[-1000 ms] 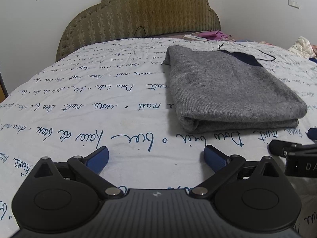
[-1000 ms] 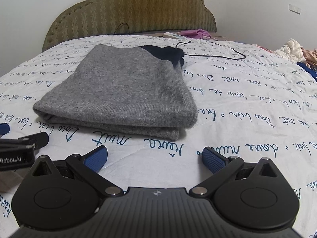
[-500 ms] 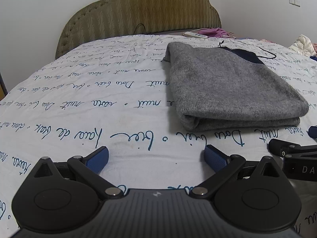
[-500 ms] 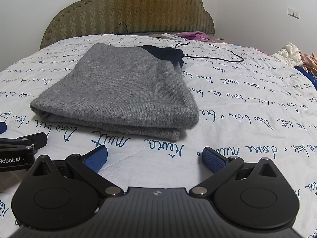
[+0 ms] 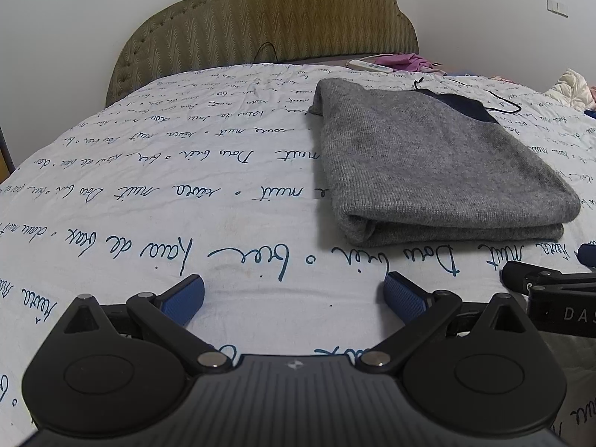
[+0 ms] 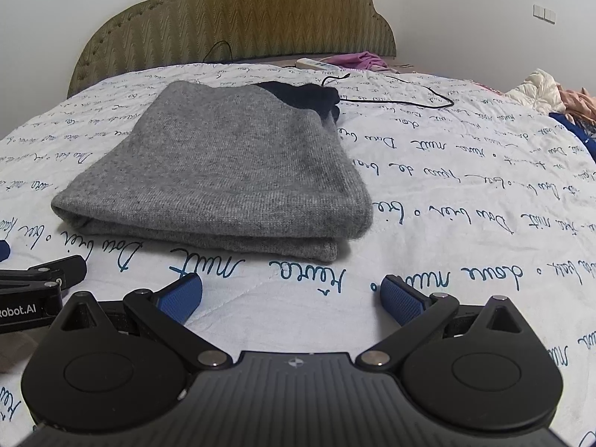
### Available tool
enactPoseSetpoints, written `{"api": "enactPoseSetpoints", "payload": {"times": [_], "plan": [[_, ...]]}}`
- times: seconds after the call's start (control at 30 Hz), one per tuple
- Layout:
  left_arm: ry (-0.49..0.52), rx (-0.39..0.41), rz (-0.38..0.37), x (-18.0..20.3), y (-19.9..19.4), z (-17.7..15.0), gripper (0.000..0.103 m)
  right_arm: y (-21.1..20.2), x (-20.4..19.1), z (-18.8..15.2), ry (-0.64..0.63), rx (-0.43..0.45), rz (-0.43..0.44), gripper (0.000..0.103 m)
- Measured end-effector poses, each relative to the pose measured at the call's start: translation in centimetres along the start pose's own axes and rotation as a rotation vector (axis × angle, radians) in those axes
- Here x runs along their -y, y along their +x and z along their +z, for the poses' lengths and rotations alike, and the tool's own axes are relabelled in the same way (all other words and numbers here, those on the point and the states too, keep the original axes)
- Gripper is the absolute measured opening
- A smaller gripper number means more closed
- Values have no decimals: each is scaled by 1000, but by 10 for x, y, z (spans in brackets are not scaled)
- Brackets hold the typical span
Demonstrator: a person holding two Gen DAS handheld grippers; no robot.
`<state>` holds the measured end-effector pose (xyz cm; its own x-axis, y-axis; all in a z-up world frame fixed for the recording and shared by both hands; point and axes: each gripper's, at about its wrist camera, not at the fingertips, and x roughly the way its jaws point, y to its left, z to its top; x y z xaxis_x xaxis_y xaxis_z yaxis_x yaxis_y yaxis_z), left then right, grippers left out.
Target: Fold small clothes
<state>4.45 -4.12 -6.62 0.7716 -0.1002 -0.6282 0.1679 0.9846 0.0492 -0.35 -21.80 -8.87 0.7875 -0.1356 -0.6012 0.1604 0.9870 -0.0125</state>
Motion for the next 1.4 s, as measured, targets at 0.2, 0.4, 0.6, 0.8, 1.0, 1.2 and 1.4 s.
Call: {"api": "enactPoseSetpoints", "payload": {"times": [0.2,0.4,0.6,0.8,1.0,1.2,1.4], "plan": [[-7,-3,-6,-1,0,0,103,-1,1,-1,5,2,6,103],[-6,-3,-5,-1,0,0,103,-1,1,-2,7,2,7,103],[-6,-2,-5,-2,0,0,103,-1,1,-1,9,3,9,103],[-13,3,-8,-3,-1,-1,103,-2,0,-2,14,6,10,103],[-19,9,-10,-3,-2,-1,103,-2,0,-2,13,8,9,103],[-11,8,-4,-3,-2,0,103,-2,1,-2,11,3,9,103],[-8,2,-2,-2,-1,0,103,-1,2,-2,9,2,9,103]]}}
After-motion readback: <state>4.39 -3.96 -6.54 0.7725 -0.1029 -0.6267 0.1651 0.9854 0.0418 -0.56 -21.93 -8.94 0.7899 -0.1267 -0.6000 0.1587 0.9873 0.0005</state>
